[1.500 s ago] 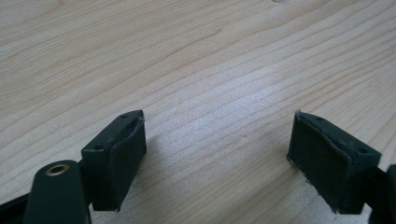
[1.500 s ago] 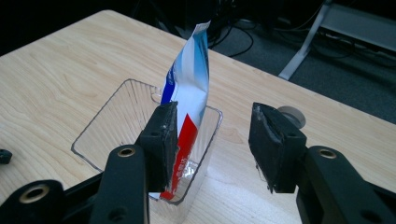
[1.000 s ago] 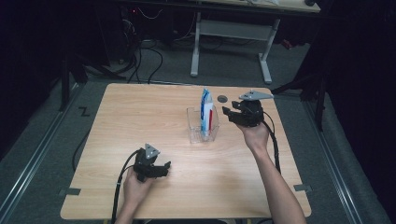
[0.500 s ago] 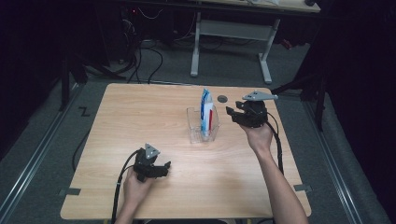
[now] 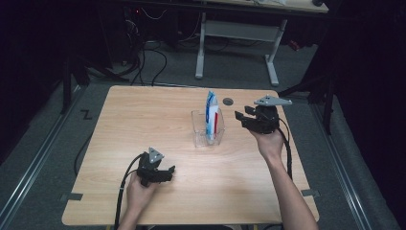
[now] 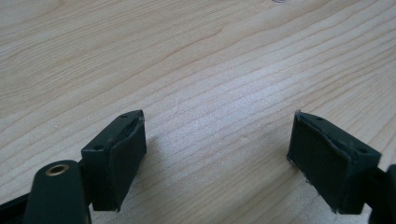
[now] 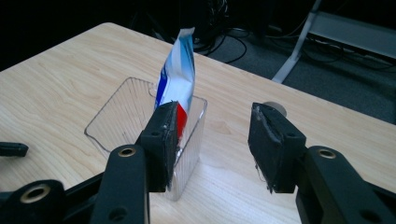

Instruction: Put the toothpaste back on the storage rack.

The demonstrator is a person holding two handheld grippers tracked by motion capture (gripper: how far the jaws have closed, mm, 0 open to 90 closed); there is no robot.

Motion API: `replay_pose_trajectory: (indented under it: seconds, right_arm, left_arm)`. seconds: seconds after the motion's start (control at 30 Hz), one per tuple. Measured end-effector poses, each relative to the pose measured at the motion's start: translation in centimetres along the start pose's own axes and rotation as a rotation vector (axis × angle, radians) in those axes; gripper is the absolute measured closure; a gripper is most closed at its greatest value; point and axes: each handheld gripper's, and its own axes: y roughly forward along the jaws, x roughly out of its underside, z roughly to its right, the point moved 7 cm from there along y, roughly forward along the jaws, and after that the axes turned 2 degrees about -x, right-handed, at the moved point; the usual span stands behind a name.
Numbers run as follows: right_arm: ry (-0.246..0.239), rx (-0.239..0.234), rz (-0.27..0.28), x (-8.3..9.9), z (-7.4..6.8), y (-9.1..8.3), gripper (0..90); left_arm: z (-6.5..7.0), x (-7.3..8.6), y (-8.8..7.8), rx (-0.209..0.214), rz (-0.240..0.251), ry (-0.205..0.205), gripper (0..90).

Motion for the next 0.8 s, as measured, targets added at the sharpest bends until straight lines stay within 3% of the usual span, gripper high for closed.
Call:
replay_pose_trajectory:
  seconds: [0.53,0.8]
  right_arm:
    - [-0.013,0.002,0.016,0.6,0.2,-2.0,52.1]
    - [0.012,0.017,0.051,1.4,0.7,-3.1,54.1]
  left_arm:
    - [0.0,0.0,0.0,-0.001,0.0,0.0,19.3]
    - [0.0,0.0,0.0,0.0,-0.002,0.0,19.3]
